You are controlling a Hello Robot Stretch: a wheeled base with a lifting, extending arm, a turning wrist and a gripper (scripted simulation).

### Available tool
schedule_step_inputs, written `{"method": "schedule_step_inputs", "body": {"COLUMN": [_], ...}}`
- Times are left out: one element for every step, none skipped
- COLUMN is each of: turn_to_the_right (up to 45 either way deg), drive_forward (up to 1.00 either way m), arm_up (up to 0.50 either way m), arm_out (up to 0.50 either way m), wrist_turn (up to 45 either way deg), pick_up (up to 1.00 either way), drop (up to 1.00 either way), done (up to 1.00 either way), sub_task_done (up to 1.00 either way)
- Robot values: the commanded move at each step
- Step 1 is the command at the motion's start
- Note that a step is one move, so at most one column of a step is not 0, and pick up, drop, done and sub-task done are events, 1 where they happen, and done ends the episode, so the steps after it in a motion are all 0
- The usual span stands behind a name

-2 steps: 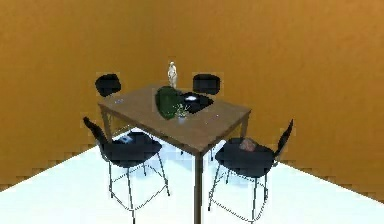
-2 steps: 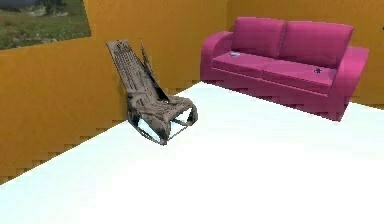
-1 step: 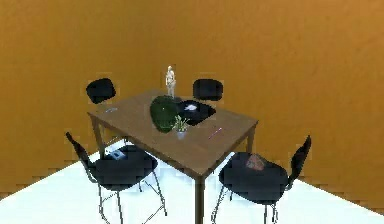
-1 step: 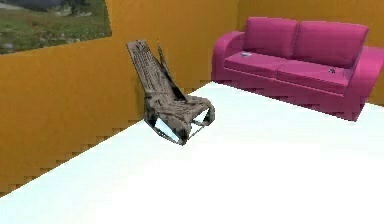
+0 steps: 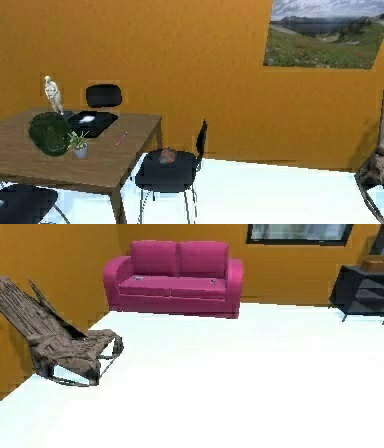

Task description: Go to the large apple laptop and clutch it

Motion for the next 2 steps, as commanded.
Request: {"method": "schedule_step_inputs", "body": {"turn_to_the_right": [0.0,-45.0], "drive_forward": [0.15,0.0], "arm_up": [0.0,0.0], "arm_out": [0.0,0.0], "wrist_turn": [0.0,0.0], "pick_up": [0.0,0.0], "drop": [0.0,0.0], "done": [0.0,0.0], "sub_task_done": [0.0,0.0]}}
